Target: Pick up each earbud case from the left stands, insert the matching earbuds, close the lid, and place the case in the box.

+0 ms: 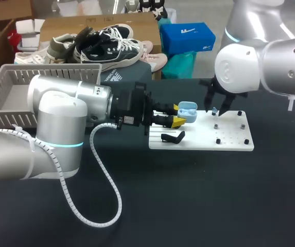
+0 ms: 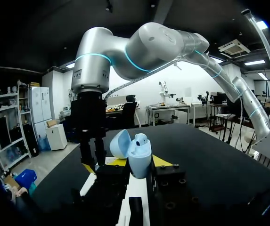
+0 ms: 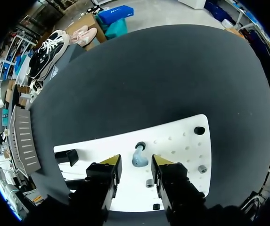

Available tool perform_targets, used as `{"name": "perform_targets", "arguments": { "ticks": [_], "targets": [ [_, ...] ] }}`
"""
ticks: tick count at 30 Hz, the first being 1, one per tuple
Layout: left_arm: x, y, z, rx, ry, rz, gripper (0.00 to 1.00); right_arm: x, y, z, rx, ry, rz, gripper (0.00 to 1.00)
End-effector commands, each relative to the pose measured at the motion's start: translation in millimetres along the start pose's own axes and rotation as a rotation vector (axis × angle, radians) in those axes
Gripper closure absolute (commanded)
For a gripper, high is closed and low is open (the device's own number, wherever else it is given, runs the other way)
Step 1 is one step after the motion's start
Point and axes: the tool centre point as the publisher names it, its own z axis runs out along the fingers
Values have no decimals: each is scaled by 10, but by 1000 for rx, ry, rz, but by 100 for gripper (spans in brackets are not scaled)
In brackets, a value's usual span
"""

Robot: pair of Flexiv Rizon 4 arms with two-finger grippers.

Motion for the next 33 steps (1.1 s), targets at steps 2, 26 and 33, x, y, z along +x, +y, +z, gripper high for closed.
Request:
{"name": "perform_targets", "arguments": {
  "ticks": [2, 26, 33],
  "targets": [
    [3, -11, 4, -5, -1, 1, 100, -10, -3, 7, 5, 2, 7, 64],
    [3, -11, 4, -5, -1, 1, 100, 71, -45, -80, 13, -9, 16, 100],
    [3, -11, 4, -5, -1, 1, 100, 179, -113, -352, 12, -55, 15, 100]
  ]
}}
